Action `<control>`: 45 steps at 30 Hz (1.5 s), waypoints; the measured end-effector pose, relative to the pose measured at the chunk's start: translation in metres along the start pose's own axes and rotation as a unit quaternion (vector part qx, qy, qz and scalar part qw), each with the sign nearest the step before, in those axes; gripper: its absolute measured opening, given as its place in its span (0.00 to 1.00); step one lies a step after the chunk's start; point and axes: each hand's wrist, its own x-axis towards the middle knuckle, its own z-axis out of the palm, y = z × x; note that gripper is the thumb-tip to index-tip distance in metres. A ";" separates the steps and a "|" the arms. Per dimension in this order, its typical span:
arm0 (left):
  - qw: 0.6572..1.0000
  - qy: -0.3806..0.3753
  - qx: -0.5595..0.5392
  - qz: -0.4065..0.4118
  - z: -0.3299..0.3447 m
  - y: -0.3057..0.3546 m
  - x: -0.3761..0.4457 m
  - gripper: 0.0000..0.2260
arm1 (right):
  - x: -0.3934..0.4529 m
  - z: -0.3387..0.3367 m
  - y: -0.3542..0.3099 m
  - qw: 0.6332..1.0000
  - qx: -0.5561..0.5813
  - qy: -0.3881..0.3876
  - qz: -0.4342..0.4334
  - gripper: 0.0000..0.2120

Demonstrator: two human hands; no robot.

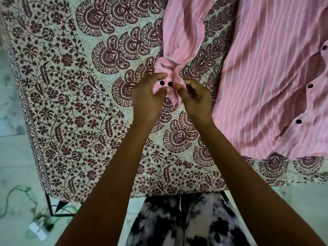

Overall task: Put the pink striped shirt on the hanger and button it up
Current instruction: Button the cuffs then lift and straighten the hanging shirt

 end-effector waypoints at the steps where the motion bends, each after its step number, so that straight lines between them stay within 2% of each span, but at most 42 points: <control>1: 1.000 -0.006 0.006 -0.008 0.000 0.000 0.000 0.13 | -0.001 0.000 0.002 1.000 -0.012 0.003 -0.003 0.04; 6: 0.998 -0.035 0.058 -0.009 0.000 -0.001 0.002 0.08 | 0.000 -0.003 0.010 0.997 -0.070 0.034 -0.004 0.06; 11: 0.996 -0.047 0.067 0.035 -0.001 -0.002 0.001 0.06 | 0.007 -0.003 0.012 0.989 -0.146 -0.001 0.021 0.08; 16: 0.994 -0.054 0.076 0.061 0.001 -0.006 -0.001 0.06 | 0.015 -0.003 0.010 0.986 -0.161 -0.028 0.042 0.07; 23: 0.985 -0.122 0.074 0.096 -0.008 -0.003 0.007 0.06 | 0.022 -0.014 -0.002 0.983 -0.058 -0.096 0.146 0.05; 29: 0.977 -0.157 0.094 0.108 -0.011 0.005 0.017 0.06 | 0.029 -0.021 -0.006 0.982 -0.023 -0.114 0.148 0.10; 32: 0.964 -0.180 0.148 0.130 -0.013 0.008 0.021 0.07 | 0.027 -0.021 -0.003 0.983 -0.007 -0.116 0.145 0.04; 36: 0.966 -0.158 0.163 0.123 -0.009 0.009 0.019 0.06 | 0.028 -0.020 0.004 0.984 -0.003 -0.114 0.135 0.03; 39: 0.974 -0.134 0.150 0.107 -0.005 0.009 0.020 0.06 | 0.028 -0.020 0.005 0.985 0.000 -0.110 0.131 0.08; 41: 0.979 -0.123 0.134 0.095 -0.003 0.010 0.022 0.05 | 0.027 -0.019 0.004 0.985 0.020 -0.111 0.131 0.07; 45: 0.980 -0.137 0.124 0.069 -0.004 0.013 0.030 0.05 | 0.025 -0.019 0.002 0.986 0.046 -0.101 0.123 0.07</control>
